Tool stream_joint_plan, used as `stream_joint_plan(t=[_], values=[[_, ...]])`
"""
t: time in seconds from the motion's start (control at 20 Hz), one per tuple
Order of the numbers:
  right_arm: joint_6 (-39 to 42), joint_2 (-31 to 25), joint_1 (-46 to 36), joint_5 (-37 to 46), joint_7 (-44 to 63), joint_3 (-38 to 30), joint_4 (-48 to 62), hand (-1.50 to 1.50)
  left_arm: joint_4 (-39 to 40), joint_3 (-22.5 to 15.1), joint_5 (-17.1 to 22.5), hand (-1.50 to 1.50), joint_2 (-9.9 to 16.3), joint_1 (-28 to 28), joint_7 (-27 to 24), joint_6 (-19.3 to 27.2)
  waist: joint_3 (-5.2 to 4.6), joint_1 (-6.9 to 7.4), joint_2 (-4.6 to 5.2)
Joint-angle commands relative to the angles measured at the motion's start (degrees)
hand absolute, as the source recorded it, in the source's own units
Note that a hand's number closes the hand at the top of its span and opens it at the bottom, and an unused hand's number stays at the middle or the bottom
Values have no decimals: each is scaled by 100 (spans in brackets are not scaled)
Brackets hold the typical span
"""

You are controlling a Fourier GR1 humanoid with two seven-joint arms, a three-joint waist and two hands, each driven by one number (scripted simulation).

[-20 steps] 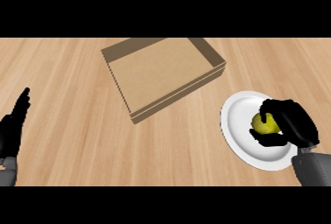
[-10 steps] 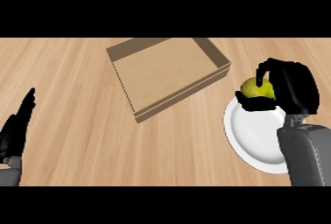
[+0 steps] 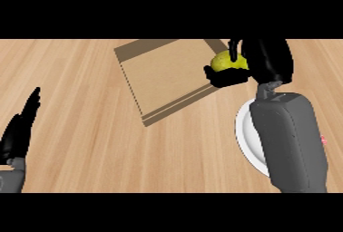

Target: Pick the pear from the plate and place it in the cardboard box

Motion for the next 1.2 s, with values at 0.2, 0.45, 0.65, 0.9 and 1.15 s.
stream_joint_plan(t=[0.2, 0.45, 0.65, 0.9, 1.15], values=[[-817, 248, -1978, -454, 555, -542, 2075, 150, -10, -64, -187, 0, -92, -123, 66, 45, 1, 122, 41], [-1381, 251, -2721, -851, 458, -1001, 3533, 150, 17, -32, -206, 0, -93, -256, 37, 24, 0, 210, 88], [-1964, 252, -3121, -1019, 141, -1144, 4595, 150, 245, 39, -39, 0, -102, -481, 6, -185, -3, 209, 113], [-2450, 59, -3527, -891, -48, -1374, 5681, 150, -40, -53, -101, 0, -59, -412, 148, -258, -2, 426, 183], [-3197, 202, -3492, -657, 248, -1407, 6352, 150, 100, -234, -297, 0, -346, -511, 54, -14, -7, 459, 236]])
